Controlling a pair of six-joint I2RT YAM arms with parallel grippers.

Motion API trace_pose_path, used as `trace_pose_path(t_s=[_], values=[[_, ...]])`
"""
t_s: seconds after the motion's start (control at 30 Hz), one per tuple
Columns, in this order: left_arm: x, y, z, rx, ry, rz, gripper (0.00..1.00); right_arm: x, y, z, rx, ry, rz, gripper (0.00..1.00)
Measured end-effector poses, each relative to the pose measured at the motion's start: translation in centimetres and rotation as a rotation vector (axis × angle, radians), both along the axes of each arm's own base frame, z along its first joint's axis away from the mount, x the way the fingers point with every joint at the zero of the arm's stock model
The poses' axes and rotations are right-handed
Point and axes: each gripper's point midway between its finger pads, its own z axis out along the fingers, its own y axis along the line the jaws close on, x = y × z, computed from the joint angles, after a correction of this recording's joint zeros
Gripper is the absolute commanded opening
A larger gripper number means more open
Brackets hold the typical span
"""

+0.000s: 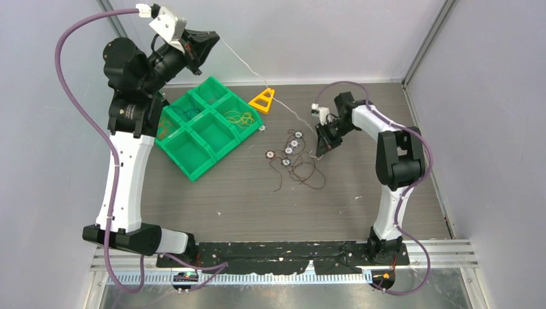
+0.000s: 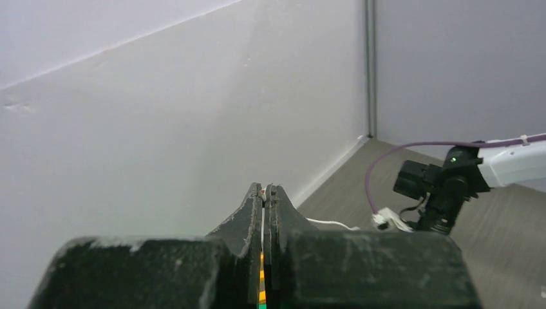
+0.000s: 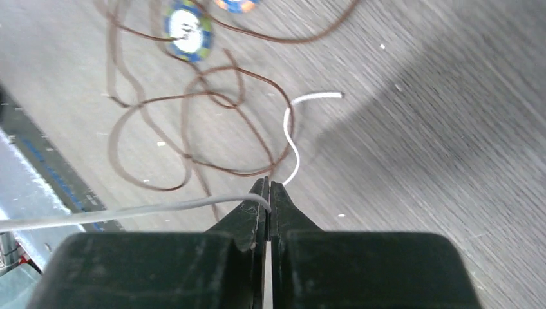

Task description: Untangle the cables

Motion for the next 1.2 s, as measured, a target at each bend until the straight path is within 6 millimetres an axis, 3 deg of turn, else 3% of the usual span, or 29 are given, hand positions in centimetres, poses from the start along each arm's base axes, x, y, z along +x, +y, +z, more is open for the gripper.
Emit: trace_pose_path(t_s=[0.17,0.3,0.5,0.67,0.8,0.9,1.03,1.1,1.2], values=[[-0.8,-1.0,-2.2,-0.038,0.079,-0.075,0.0,0.4,1.6,6.4,0.154,-0.111,0.011,0.05],[-0.7,-1.9,-4.7,-0.054,0.172,-0.133,0.0,0.9,3.3,13.4,0.28,-0.249,0.042,0.05],[-1.3,-4.6,-8.3,-0.125,0.346,-0.266,0.0,-0.3,6.2,21.2,0.464,-0.348,0.066,0.05],[-2.5,-9.9,-13.2,-0.118,0.499,-0.429,0.0,-1.6,10.2,26.5,0.644,-0.365,0.085,0.05],[-3.4,-13.4,-16.3,-0.106,0.586,-0.525,0.0,-2.6,12.8,29.2,0.765,-0.339,0.106,0.05],[-3.7,-14.8,-17.3,-0.107,0.623,-0.572,0.01,-3.3,14.1,30.1,0.829,-0.3,0.117,0.05],[-3.9,-15.0,-17.6,-0.092,0.605,-0.591,0.42,-3.8,14.9,30.8,0.878,-0.262,0.116,0.06],[-3.9,-14.8,-18.0,-0.068,0.593,-0.587,0.53,-4.0,15.0,31.3,0.899,-0.25,0.122,0.05],[-4.1,-14.2,-19.4,-0.028,0.599,-0.581,0.63,-4.2,15.1,31.8,0.92,-0.253,0.14,0.05]])
